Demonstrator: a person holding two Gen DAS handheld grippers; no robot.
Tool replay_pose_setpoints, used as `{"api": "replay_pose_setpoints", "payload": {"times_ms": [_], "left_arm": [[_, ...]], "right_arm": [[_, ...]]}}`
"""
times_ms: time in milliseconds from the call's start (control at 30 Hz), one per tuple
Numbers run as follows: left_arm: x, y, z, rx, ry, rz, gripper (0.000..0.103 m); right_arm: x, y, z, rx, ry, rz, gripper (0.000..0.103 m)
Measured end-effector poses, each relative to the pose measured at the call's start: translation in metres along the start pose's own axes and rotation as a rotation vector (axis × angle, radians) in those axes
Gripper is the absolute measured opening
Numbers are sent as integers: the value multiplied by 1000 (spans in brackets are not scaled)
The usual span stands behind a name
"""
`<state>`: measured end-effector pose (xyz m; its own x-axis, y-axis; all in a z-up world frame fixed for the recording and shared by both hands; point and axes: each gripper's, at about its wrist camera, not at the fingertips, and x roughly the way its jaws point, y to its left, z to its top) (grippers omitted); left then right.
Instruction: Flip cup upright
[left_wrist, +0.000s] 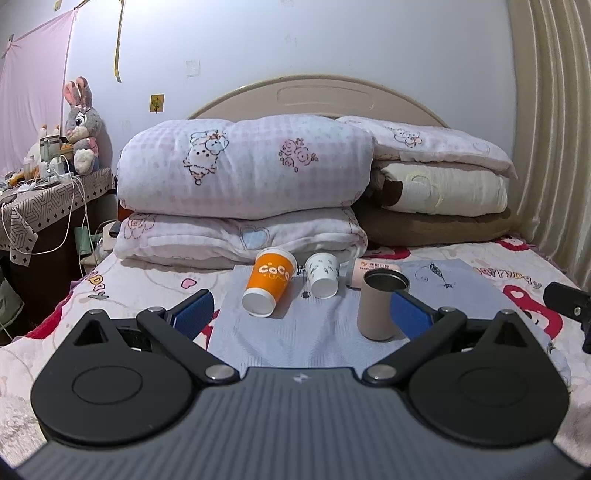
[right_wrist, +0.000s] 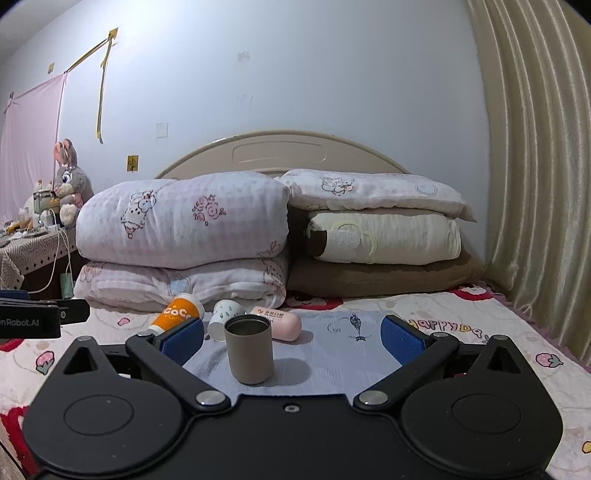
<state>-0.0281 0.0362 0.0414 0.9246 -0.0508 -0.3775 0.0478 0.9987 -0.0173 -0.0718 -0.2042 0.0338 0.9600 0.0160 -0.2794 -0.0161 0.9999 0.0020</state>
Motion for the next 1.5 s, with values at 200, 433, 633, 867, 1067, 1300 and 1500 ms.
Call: {"api": "replay_pose_setpoints", "payload": {"times_ms": [200,433,633,867,1067,1300,1500], "left_arm": [[1,-2,-5,2,12,2,103],[3,-3,-9,-2,25,2,103],[4,-3,-12,1,35,3,103],[6,-2,-17,3,47,2,103],[10,-1,-19,-1,69,3,103],[11,-1,-19,1,72,3,103],[7,0,-21,4,56,-18,103]], "right_arm": [[1,1,-4,2,20,-4,103],[4,-1,-6,14,45,-17,103],[6,-1,-10,13,72,-30,103],[6,-1,-11,10,71,-43,103],[6,-3,-12,8,69,-61,103],[7,-4,-12,6,66,-60,103],[7,-2,-12,-20,72,-61,103]]}}
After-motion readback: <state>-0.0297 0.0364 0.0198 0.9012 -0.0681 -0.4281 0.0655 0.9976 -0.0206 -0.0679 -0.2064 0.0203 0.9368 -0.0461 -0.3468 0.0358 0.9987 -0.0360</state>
